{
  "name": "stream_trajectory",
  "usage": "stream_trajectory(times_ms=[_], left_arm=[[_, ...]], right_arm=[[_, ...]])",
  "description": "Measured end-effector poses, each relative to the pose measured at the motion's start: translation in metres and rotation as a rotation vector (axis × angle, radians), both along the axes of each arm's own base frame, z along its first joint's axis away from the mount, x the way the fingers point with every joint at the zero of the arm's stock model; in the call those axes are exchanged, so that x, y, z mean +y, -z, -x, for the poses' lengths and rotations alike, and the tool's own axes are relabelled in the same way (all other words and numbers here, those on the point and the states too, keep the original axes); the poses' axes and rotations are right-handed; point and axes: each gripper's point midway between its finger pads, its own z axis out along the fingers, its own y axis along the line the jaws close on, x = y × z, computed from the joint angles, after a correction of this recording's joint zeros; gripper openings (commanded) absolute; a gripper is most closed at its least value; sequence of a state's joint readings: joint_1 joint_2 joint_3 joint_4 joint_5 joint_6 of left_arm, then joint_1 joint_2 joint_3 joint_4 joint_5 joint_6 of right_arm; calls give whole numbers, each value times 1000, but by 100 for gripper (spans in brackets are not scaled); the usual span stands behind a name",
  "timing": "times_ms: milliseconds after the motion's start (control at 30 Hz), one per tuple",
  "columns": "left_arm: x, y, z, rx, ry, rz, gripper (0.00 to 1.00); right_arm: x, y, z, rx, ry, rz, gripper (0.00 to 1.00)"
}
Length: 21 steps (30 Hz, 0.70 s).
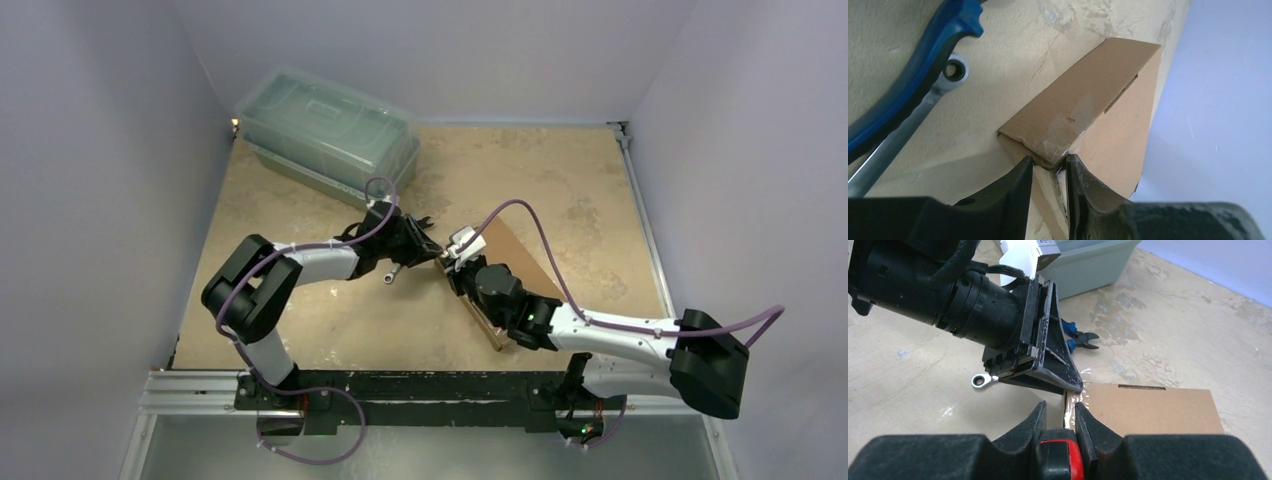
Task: Unpack the express box
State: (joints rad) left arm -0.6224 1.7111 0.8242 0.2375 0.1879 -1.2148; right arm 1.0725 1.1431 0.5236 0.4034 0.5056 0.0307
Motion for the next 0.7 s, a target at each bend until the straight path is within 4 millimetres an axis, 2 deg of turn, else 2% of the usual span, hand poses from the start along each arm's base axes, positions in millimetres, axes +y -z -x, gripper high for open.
stream_trajectory(times_ms=[233, 300, 400, 467, 567, 700], left_arm=[[-4, -2, -20, -25, 25, -27, 30], [0, -4, -28, -45, 35, -57, 35], [10, -4, -34, -83, 54, -112, 49], [17, -3, -31, -100, 69, -134, 54], [30, -2, -17, -89, 81, -149, 58], [33, -4, 4, -67, 97, -82, 61]], right_arm=[[-8, 5, 4, 27, 35, 19, 0], [-9, 6, 5, 40, 52, 11, 0], [-8, 5, 3, 55, 92, -3, 0], [-7, 5, 0, 62, 117, -7, 0], [-3, 6, -4, 63, 135, -2, 0], [1, 6, -7, 63, 142, 5, 0]])
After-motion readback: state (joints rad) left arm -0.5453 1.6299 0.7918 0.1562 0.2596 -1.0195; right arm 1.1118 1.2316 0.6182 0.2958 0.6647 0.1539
